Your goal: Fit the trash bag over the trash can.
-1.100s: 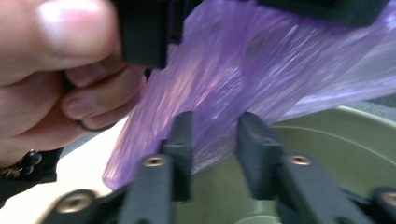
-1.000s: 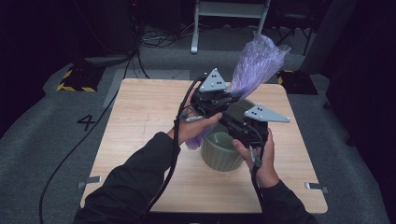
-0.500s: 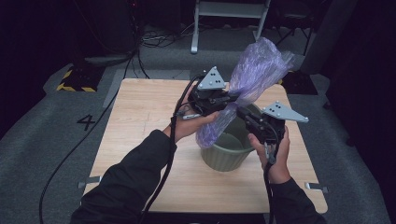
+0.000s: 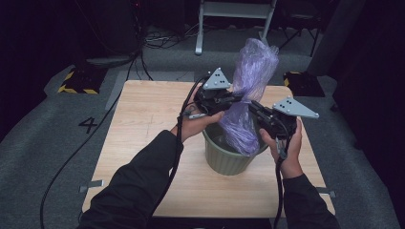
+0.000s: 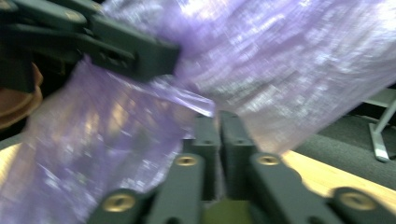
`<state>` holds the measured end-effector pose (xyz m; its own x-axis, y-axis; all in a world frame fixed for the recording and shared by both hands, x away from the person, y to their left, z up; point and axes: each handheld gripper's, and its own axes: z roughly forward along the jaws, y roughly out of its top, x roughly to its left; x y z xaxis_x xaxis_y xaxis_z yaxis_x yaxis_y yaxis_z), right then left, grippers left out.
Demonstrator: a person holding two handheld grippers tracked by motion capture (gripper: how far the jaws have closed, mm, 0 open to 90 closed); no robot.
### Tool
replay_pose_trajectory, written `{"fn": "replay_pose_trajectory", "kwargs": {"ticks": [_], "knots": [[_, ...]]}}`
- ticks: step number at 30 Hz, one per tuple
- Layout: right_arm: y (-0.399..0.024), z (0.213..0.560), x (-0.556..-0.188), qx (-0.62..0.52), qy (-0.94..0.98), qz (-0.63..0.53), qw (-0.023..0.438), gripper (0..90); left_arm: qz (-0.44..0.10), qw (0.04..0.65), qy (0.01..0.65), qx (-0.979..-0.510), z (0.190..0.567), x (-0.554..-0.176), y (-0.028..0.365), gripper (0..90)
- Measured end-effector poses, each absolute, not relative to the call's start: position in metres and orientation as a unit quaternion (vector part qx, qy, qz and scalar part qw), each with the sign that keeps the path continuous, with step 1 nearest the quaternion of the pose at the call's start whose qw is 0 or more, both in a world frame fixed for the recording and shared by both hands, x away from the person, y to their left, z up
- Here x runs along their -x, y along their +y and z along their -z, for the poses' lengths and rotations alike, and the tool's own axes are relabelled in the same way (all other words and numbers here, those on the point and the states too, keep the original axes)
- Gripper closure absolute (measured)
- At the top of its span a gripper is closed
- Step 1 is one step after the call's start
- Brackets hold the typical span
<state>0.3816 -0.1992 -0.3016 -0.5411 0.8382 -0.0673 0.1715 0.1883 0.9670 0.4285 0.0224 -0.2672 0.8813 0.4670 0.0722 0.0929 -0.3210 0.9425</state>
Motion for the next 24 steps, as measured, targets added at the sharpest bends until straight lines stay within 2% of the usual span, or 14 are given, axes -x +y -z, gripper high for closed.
{"fn": "replay_pose_trajectory", "kwargs": {"ticks": [2, 4, 8, 11, 15, 19, 24], "knots": [[-0.202, 0.305, -0.381, -0.353, 0.706, -0.531, 0.308, 75.1, -0.17, 0.555, 0.176, -0.795, 0.27, -0.426, 0.023, 87.9], [-0.204, 0.307, -0.379, -0.345, 0.712, -0.535, 0.297, 63.1, -0.177, 0.557, 0.174, -0.792, 0.273, -0.423, 0.025, 88.0], [-0.205, 0.307, -0.371, -0.318, 0.728, -0.542, 0.275, 48.2, -0.193, 0.556, 0.174, -0.79, 0.283, -0.417, 0.027, 88.1], [-0.204, 0.308, -0.363, -0.296, 0.748, -0.535, 0.258, 41.5, -0.2, 0.554, 0.176, -0.789, 0.288, -0.417, 0.027, 88.1], [-0.2, 0.311, -0.353, -0.267, 0.773, -0.528, 0.229, 39.2, -0.199, 0.559, 0.185, -0.783, 0.292, -0.418, 0.029, 88.2], [-0.196, 0.318, -0.35, -0.246, 0.802, -0.499, 0.215, 43.1, -0.202, 0.569, 0.187, -0.775, 0.29, -0.419, 0.034, 88.2], [-0.188, 0.326, -0.359, -0.276, 0.814, -0.446, 0.249, 47.4, -0.214, 0.577, 0.189, -0.765, 0.286, -0.42, 0.038, 88.2]]}}
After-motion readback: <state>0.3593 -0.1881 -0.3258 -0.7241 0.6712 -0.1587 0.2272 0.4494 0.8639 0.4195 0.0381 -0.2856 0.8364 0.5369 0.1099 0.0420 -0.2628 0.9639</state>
